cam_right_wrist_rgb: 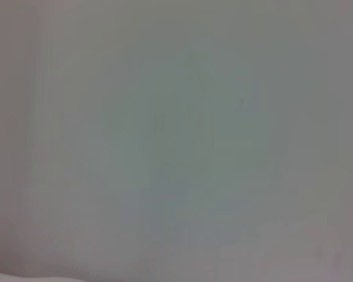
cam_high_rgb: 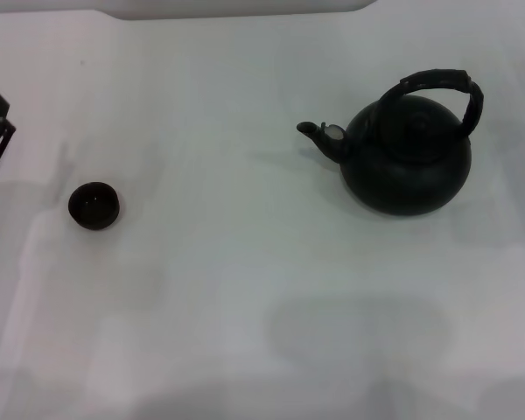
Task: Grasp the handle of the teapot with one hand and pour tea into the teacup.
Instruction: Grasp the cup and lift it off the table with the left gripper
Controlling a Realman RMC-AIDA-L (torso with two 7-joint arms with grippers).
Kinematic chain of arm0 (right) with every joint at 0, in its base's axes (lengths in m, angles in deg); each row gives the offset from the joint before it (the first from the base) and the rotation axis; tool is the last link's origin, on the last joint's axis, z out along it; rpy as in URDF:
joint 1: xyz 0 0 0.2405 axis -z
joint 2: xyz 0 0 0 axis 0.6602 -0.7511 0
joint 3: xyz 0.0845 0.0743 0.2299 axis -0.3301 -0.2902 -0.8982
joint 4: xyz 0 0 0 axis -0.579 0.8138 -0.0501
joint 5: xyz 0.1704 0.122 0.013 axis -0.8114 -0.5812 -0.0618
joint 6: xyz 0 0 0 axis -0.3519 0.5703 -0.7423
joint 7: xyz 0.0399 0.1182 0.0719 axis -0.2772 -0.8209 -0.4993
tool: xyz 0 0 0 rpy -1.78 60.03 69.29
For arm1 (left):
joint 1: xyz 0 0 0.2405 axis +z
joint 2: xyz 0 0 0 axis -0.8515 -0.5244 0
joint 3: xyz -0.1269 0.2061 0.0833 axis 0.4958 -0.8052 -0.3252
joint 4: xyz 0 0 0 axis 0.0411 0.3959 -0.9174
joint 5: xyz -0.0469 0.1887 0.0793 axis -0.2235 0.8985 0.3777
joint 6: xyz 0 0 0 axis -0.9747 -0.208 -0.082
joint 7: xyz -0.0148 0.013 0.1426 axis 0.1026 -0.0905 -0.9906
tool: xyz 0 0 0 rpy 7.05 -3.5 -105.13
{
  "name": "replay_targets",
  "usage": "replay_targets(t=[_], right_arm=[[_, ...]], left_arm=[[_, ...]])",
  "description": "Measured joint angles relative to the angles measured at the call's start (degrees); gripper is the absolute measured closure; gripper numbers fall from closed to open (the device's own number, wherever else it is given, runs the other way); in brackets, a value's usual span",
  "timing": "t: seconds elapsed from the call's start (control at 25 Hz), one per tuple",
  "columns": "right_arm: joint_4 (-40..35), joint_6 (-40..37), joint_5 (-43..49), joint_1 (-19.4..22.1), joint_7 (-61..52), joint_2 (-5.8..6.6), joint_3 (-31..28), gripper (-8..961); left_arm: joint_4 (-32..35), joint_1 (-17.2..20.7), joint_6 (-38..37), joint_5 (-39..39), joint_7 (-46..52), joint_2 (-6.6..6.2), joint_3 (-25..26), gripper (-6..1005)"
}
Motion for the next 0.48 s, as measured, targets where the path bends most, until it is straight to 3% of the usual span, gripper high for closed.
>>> replay_targets(t=[0.24, 0.48], right_arm=[[0.0, 0.0, 0.0, -0.1, 0.0, -0.02, 0.0, 79], [-0.3, -0.2, 0.0, -0.5, 0.0, -0.11, 0.4, 79]], left_arm=[[-3.1, -0.6, 0.8, -2.7, 0.0, -0.85, -0.6, 123], [-1.5, -0.5, -4.3, -2.8, 0.3, -1.91, -0.7, 123]])
